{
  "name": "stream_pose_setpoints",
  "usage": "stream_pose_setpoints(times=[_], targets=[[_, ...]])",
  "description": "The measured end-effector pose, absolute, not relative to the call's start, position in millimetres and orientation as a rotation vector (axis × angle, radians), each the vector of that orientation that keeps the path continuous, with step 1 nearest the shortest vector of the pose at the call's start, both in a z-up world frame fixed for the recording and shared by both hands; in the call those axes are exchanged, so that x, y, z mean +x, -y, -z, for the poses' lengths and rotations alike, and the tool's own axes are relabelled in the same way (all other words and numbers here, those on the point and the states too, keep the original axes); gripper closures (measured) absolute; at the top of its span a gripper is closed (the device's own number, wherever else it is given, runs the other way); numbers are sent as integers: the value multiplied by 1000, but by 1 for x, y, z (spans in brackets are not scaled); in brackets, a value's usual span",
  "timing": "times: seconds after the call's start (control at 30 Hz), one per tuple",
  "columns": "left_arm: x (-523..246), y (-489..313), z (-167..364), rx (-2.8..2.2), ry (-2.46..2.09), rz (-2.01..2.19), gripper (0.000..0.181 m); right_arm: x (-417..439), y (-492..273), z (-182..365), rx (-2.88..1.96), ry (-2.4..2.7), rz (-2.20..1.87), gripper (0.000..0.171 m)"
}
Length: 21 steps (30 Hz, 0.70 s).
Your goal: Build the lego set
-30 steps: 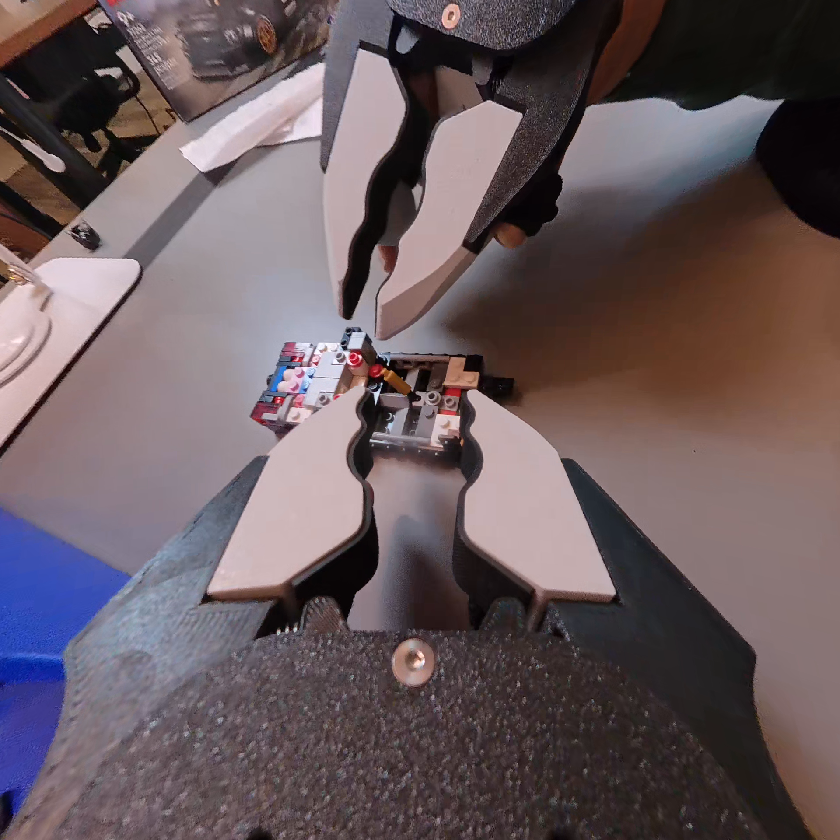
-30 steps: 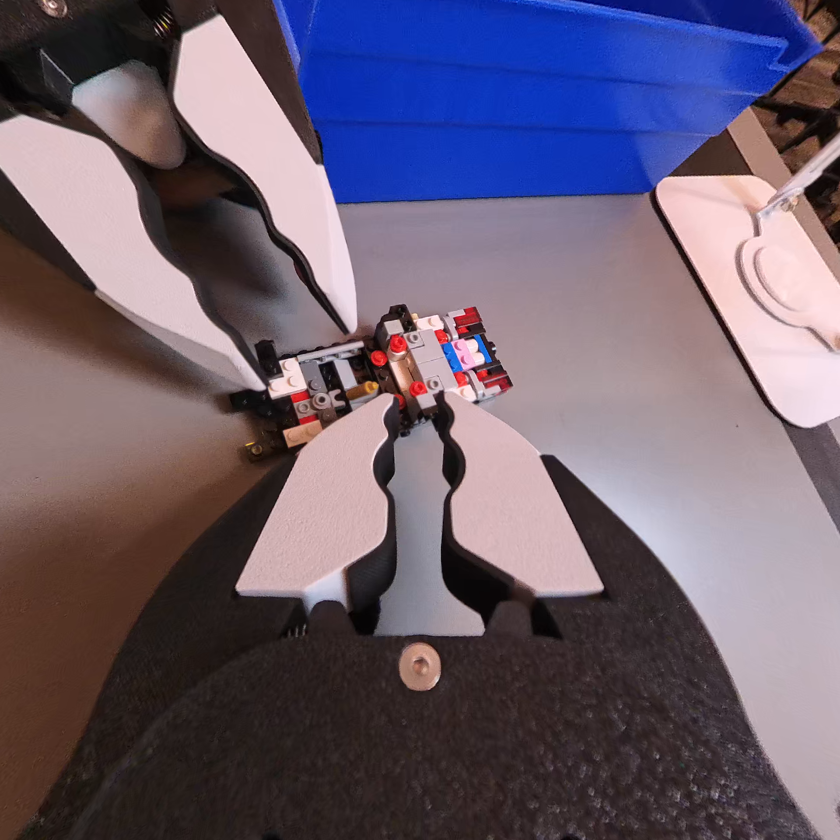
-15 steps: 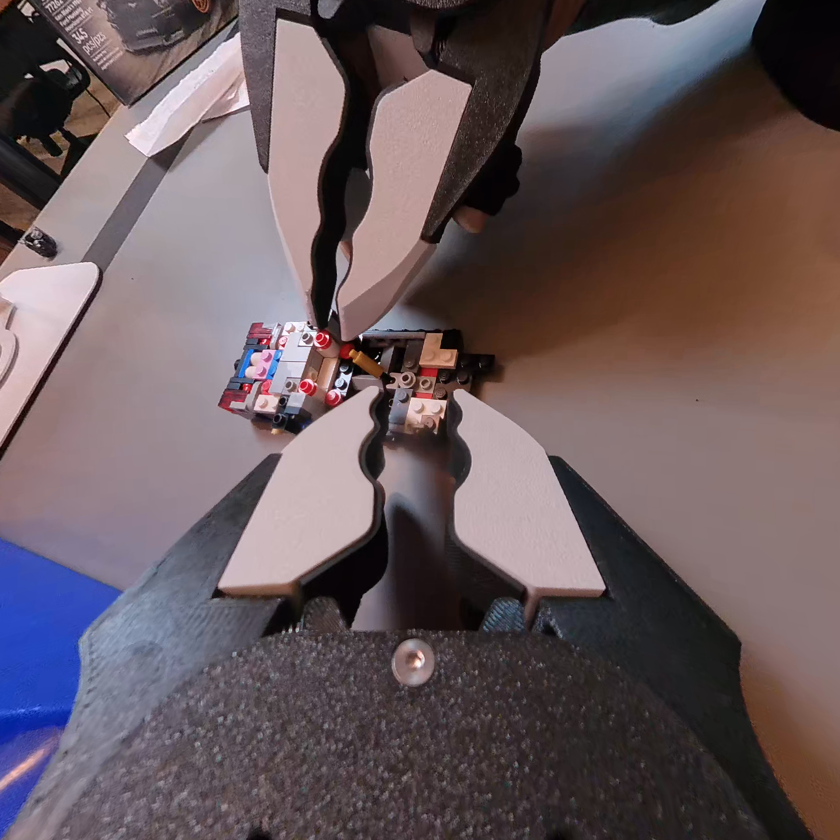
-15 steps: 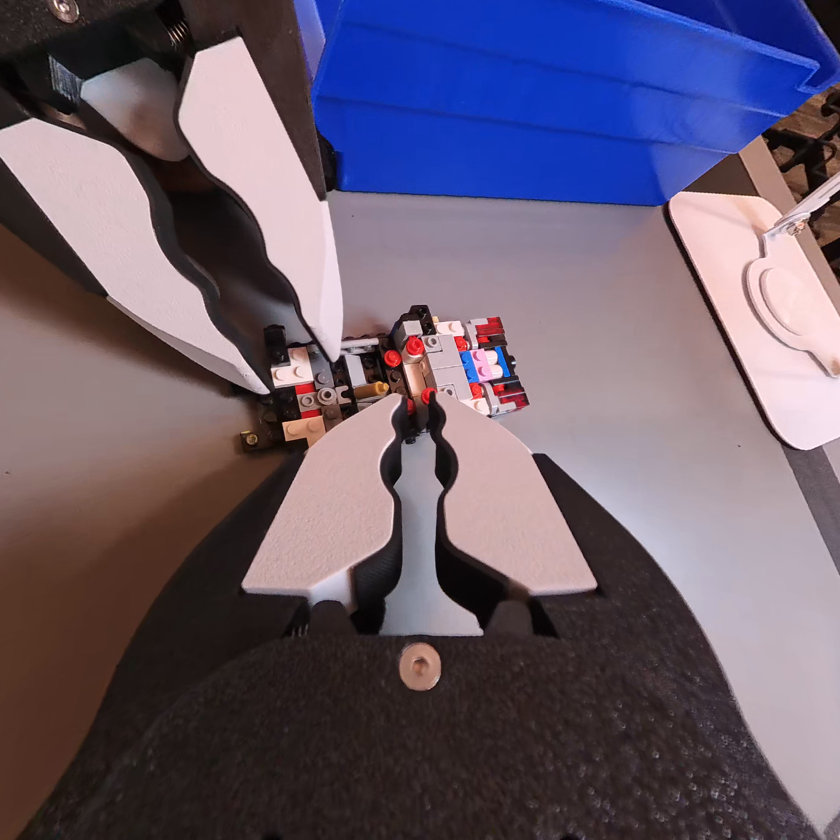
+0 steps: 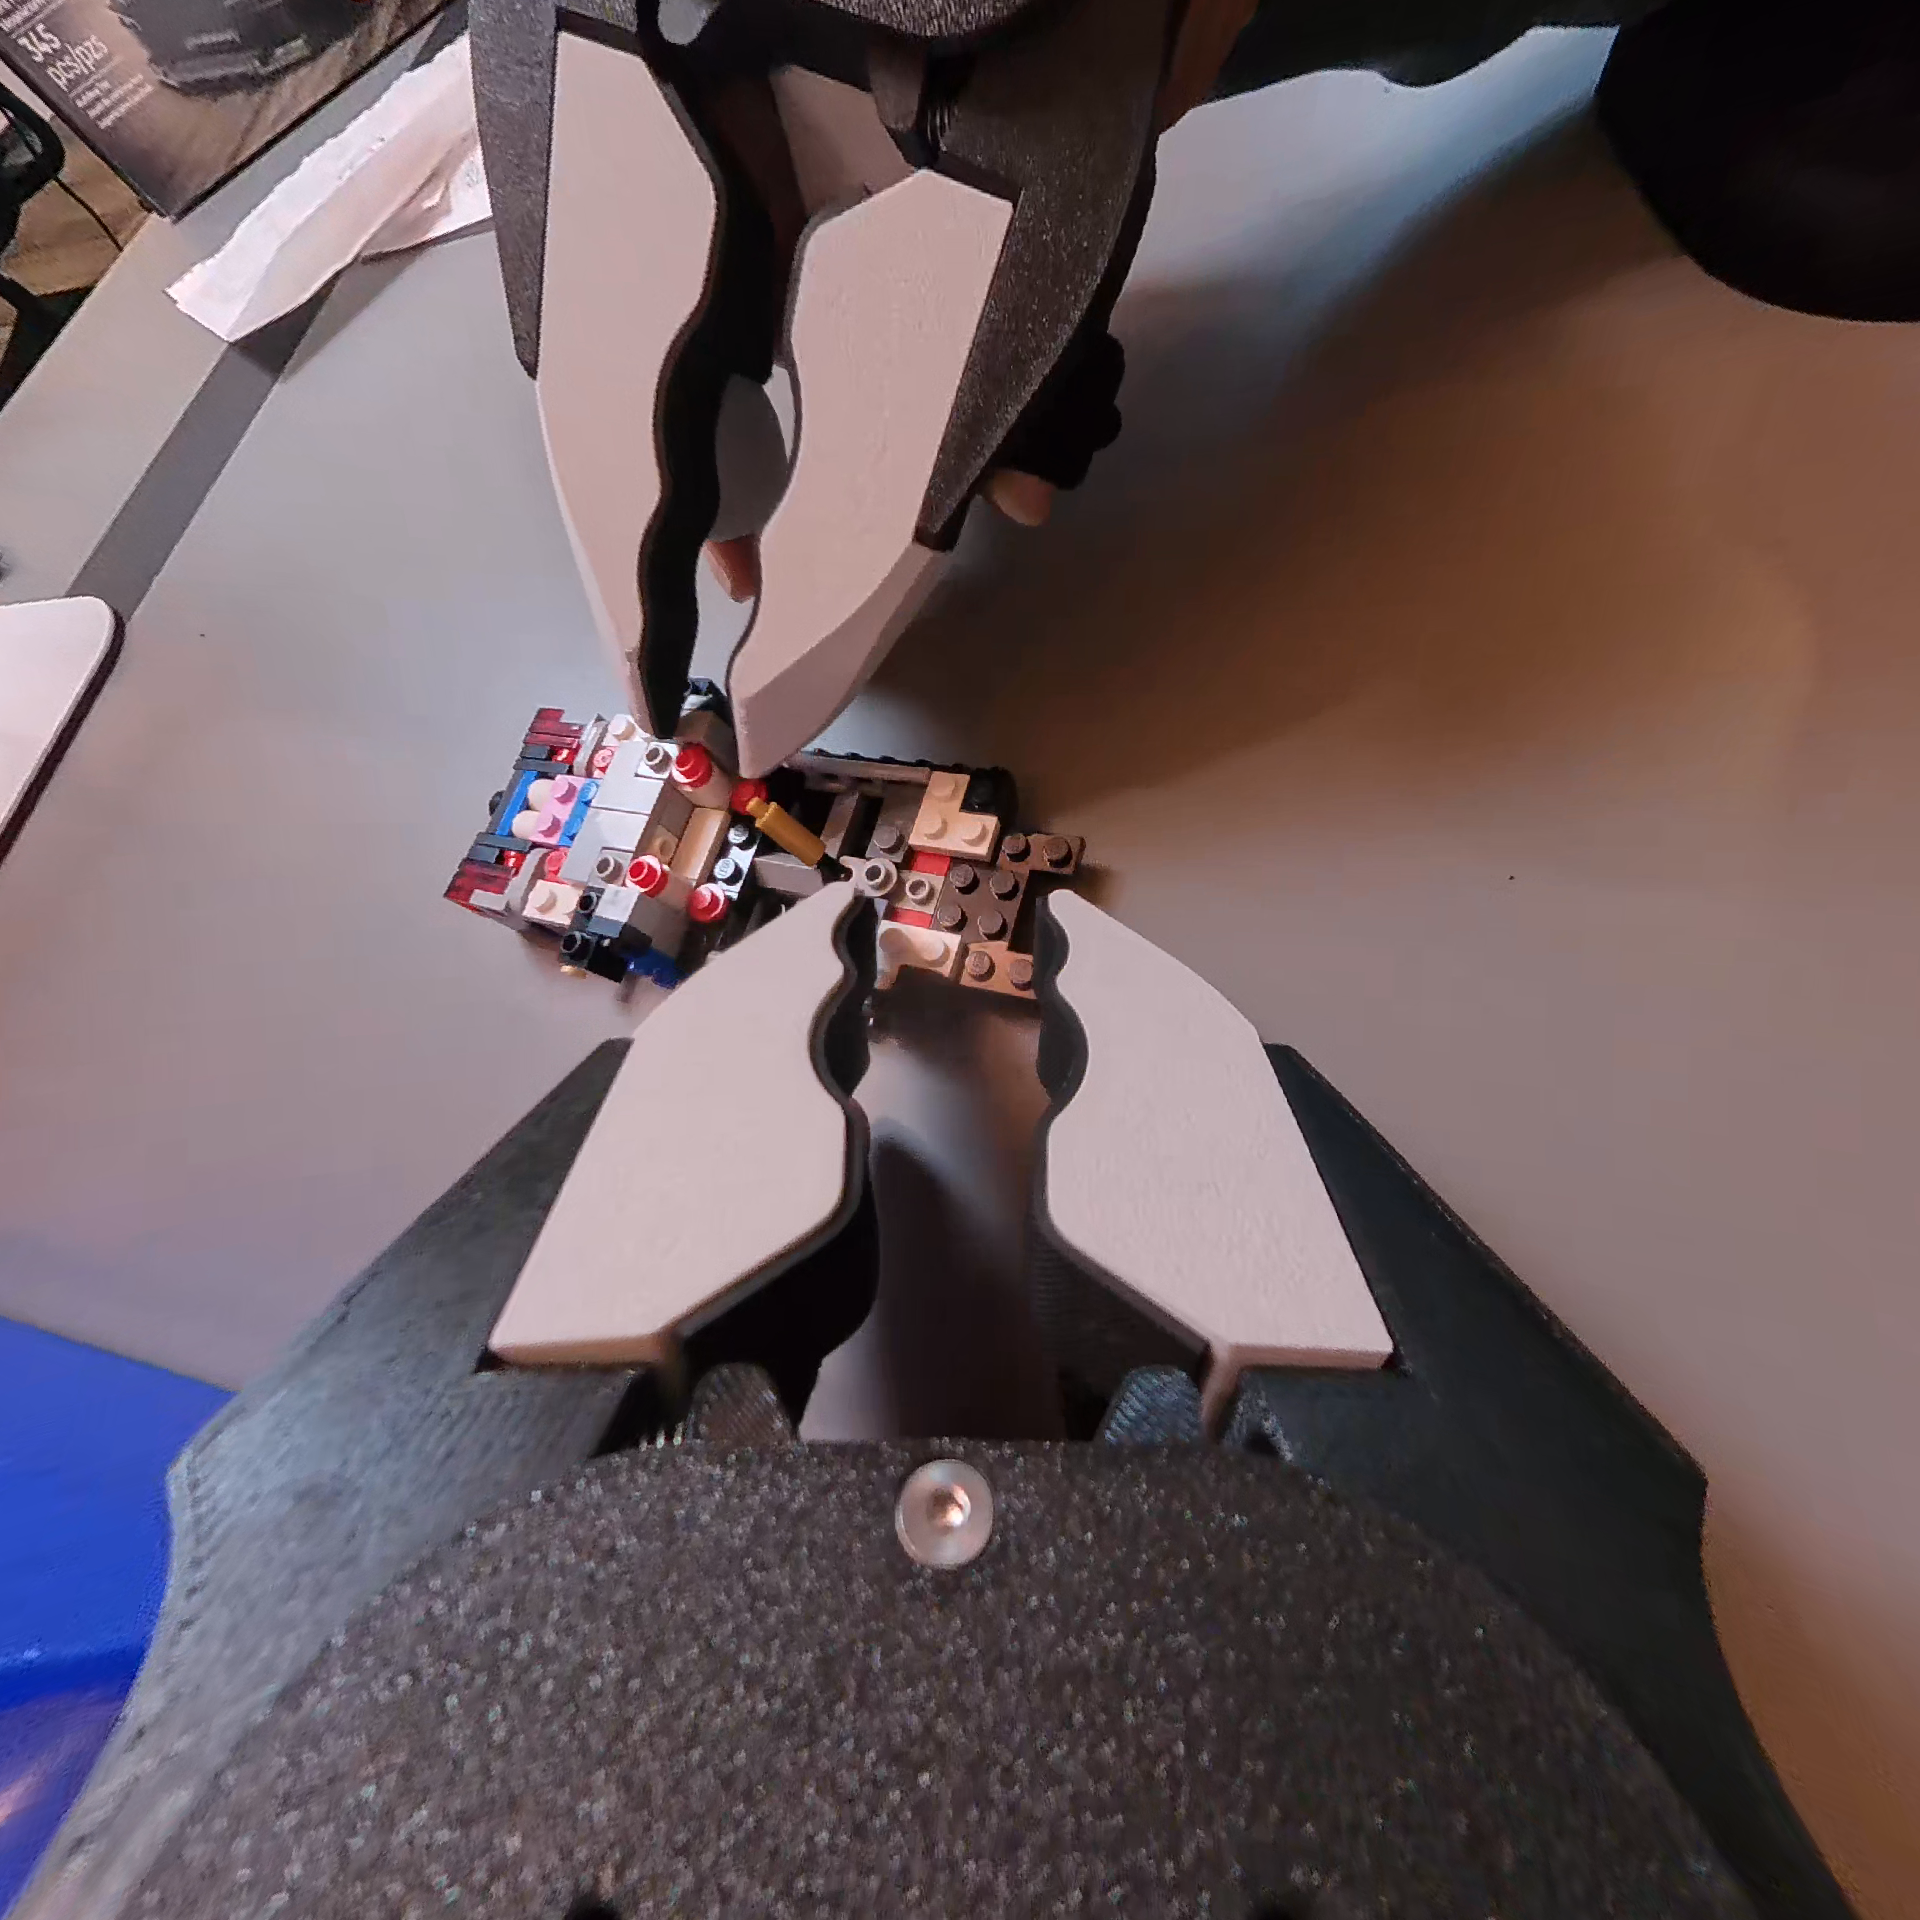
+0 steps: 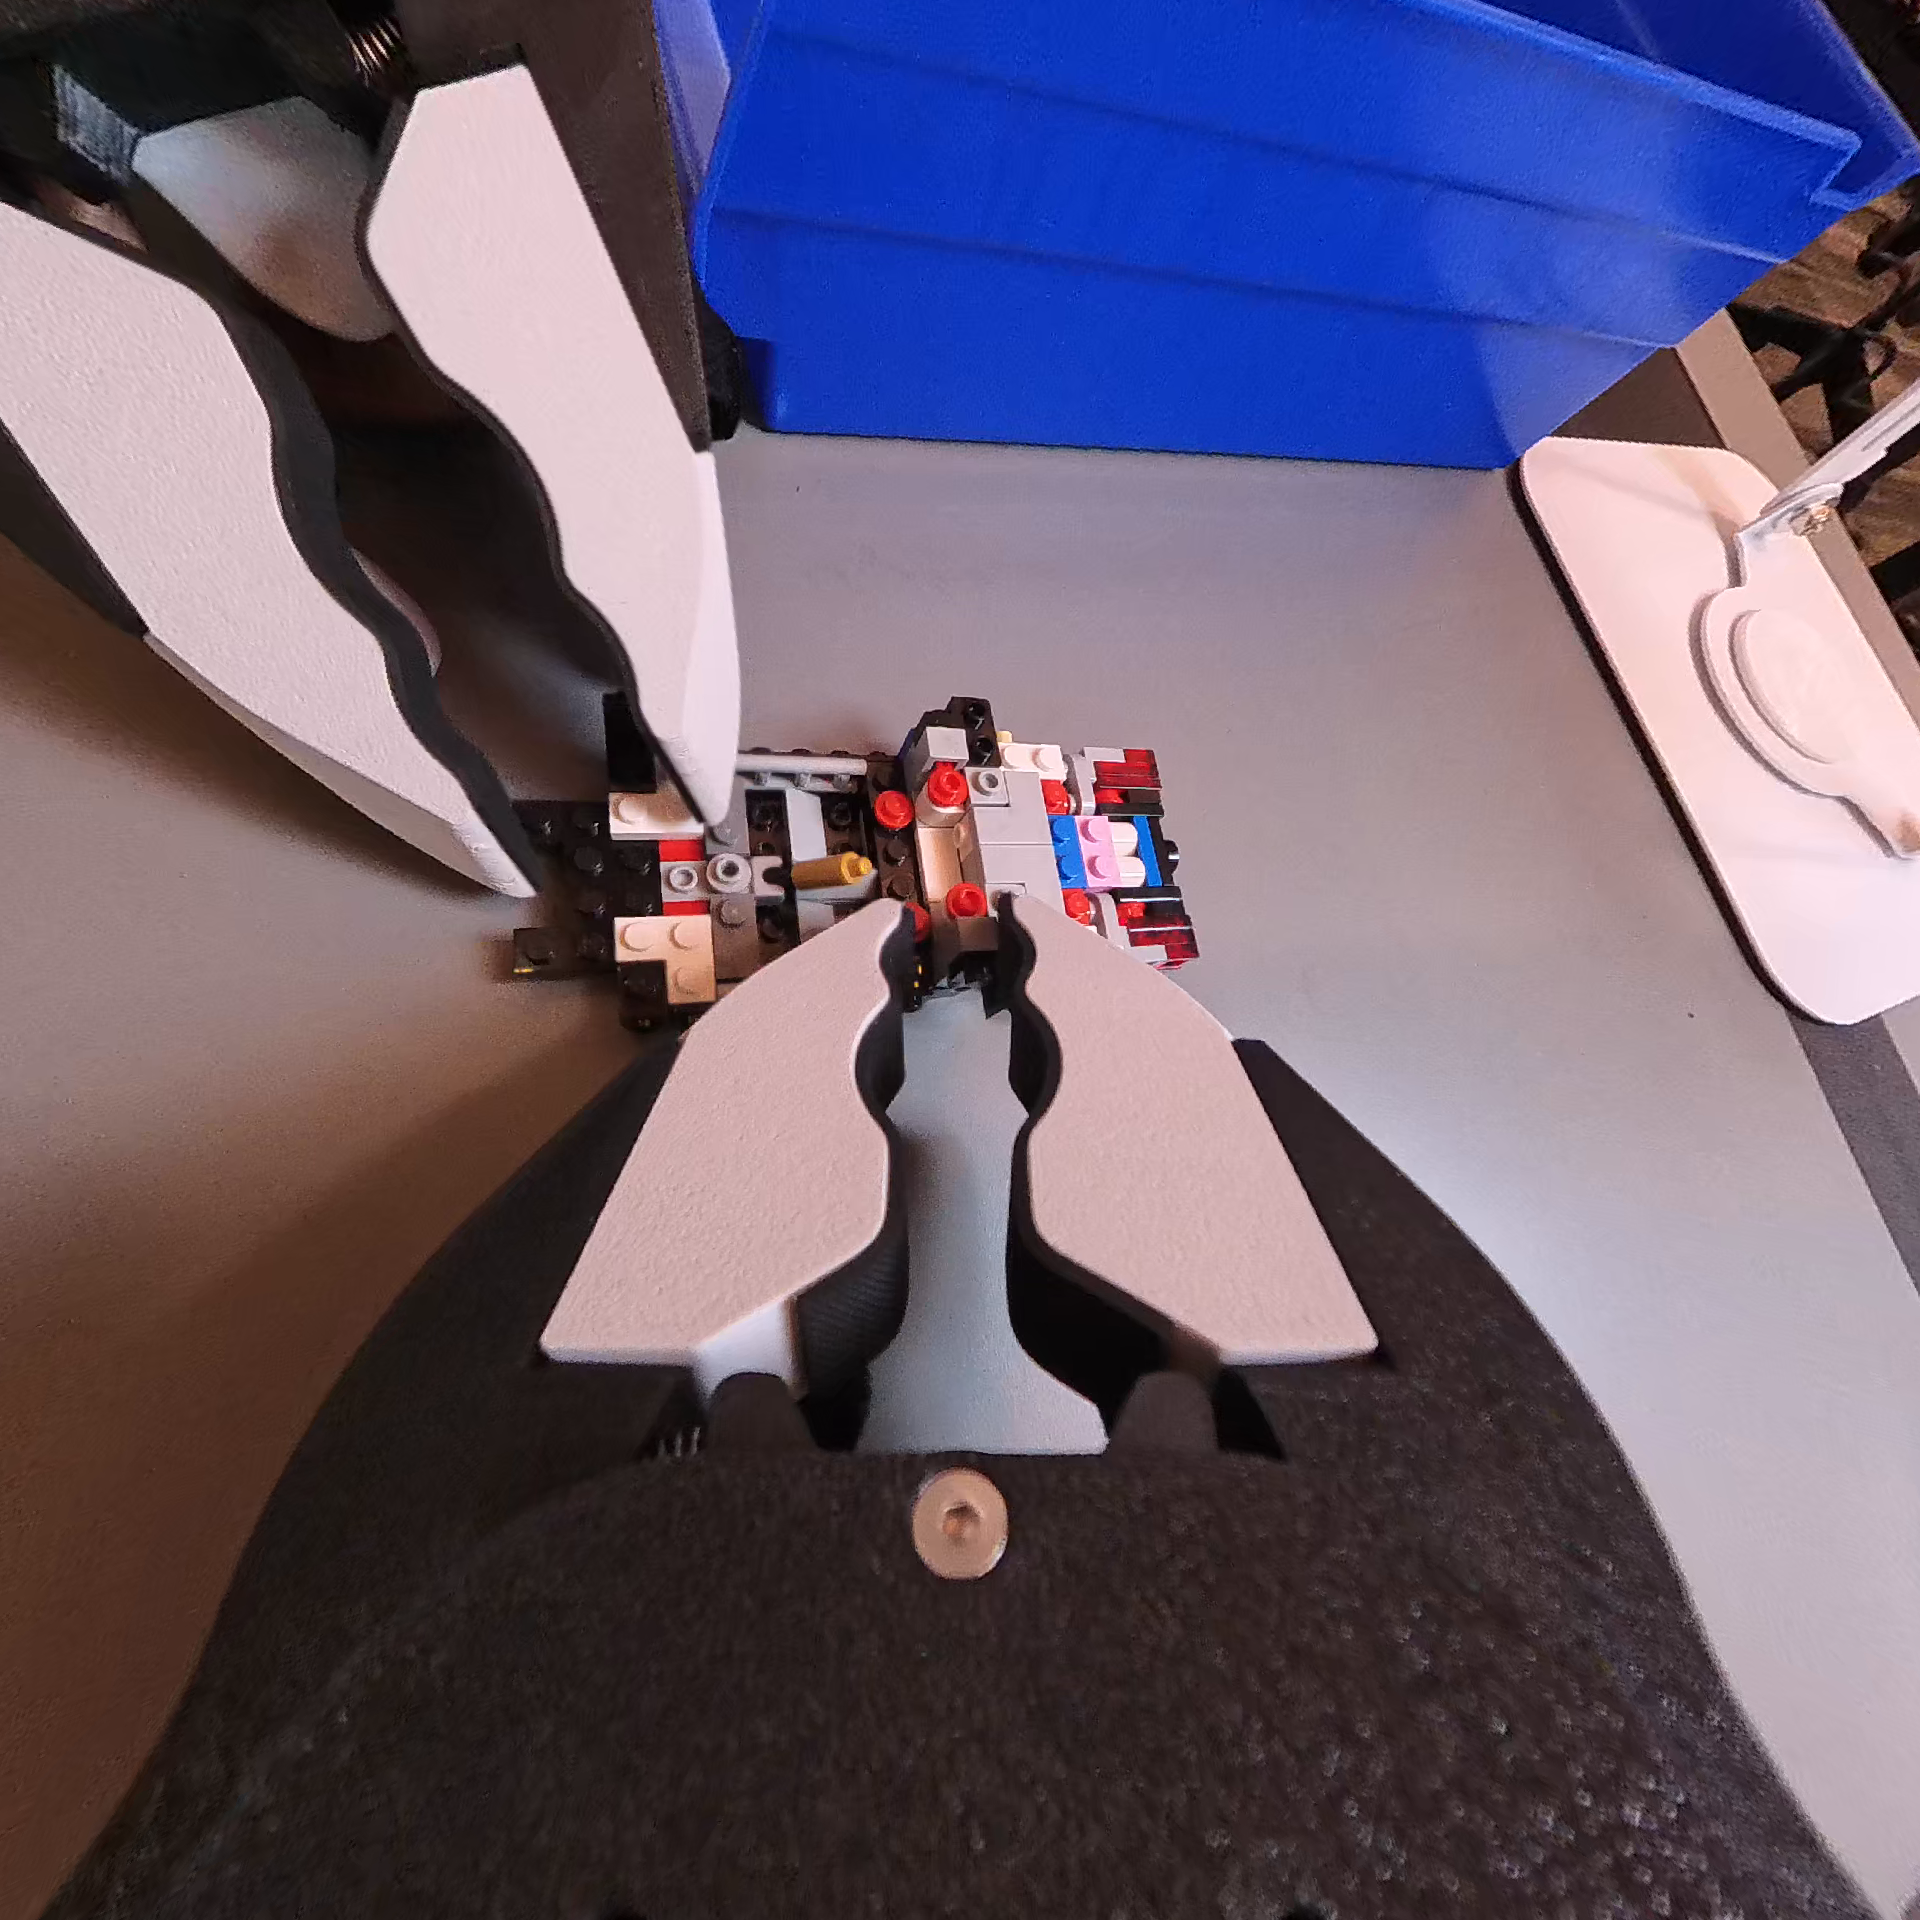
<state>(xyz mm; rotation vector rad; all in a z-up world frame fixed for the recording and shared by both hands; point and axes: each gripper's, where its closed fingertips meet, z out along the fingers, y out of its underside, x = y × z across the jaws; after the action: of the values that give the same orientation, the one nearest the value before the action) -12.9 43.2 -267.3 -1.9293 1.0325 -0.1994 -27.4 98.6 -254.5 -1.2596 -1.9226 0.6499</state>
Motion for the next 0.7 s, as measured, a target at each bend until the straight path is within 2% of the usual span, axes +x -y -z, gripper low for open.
stream_pose_setpoints(times=[0.13, 0.43, 0.7], targets=[[-14, -43, 268, -1928, -1037, 186, 158, -26, -100, 255, -1267, 1916, -665, 158], [-14, -43, 267, -1929, -1034, 187, 158, -26, -97, 254, -1265, 1925, -671, 155], [-15, -44, 268, -1937, -1027, 196, 158, -31, -102, 256, -1259, 1918, -614, 161]])
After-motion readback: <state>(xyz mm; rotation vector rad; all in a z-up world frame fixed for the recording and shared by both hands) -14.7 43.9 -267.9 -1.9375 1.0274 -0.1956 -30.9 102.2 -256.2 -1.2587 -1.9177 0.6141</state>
